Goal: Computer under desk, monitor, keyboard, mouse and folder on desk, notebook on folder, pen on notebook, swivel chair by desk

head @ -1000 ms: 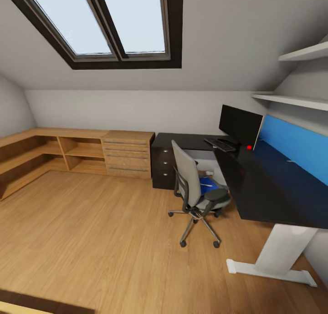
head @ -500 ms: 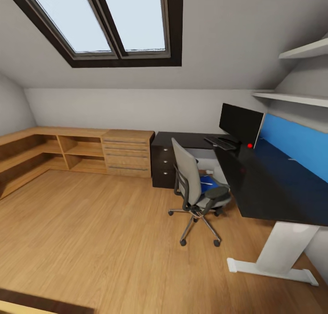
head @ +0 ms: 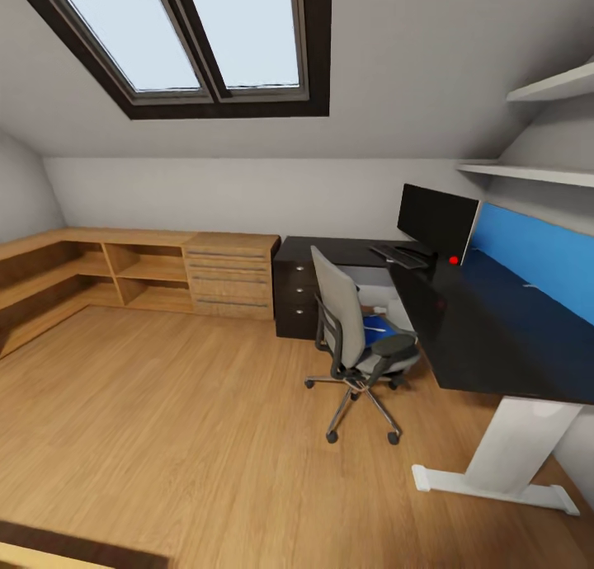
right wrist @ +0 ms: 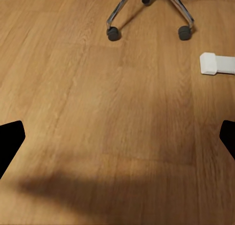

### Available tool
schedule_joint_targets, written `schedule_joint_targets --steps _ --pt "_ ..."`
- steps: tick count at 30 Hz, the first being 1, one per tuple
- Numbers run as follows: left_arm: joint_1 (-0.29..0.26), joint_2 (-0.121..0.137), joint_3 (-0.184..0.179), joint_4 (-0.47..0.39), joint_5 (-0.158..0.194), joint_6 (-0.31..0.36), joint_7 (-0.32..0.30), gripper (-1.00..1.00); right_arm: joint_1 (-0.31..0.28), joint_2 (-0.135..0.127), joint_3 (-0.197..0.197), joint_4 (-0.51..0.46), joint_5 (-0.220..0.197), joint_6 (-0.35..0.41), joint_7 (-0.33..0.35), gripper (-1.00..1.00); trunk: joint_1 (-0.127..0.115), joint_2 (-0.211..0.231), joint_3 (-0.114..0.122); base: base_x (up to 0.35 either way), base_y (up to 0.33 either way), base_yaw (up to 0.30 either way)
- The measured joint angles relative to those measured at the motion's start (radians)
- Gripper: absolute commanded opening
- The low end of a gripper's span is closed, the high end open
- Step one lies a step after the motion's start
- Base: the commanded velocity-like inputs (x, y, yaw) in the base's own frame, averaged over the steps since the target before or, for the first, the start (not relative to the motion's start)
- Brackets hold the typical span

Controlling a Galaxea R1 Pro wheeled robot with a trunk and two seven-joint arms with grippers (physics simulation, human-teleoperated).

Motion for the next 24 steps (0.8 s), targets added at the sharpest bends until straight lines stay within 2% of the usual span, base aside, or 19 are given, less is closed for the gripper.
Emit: schedule_joint_targets --steps 8,14,16,20,24 --pt "0.0 0.0 0.0 0.001 0.0 0.0 0.0 1.0 0.0 -0.001 0.0 0.0 0.0 -0.002 0.001 1.0 0.031 -0.056 -0.025 0.0 0.0 -0.207" --pt "0.0 0.023 0.007 0.002 0.002 0.003 0.0 1.0 0.0 -0.003 0.0 -0.001 0.0 0.0 0.0 1.0 0.054 -0.098 -0.044 0.0 0.0 -0.105" --pt "0.0 0.021 0.007 0.002 0.0 0.002 -0.001 1.0 0.0 -0.002 0.0 -0.001 0.0 -0.001 0.0 1.0 0.061 -0.112 -0.05 0.0 0.0 -0.021" --pt "0.0 -0.003 0.007 0.009 -0.001 0.005 -0.001 1.0 0.0 -0.001 -0.002 -0.003 0.0 -0.004 -0.002 1.0 0.077 -0.14 -0.063 0.0 0.0 -0.007" --pt "0.0 -0.011 0.007 0.015 -0.001 0.006 -0.001 1.0 0.0 -0.002 -0.001 -0.003 0.0 -0.005 -0.003 1.0 0.092 -0.168 -0.075 0.0 0.0 -0.001"
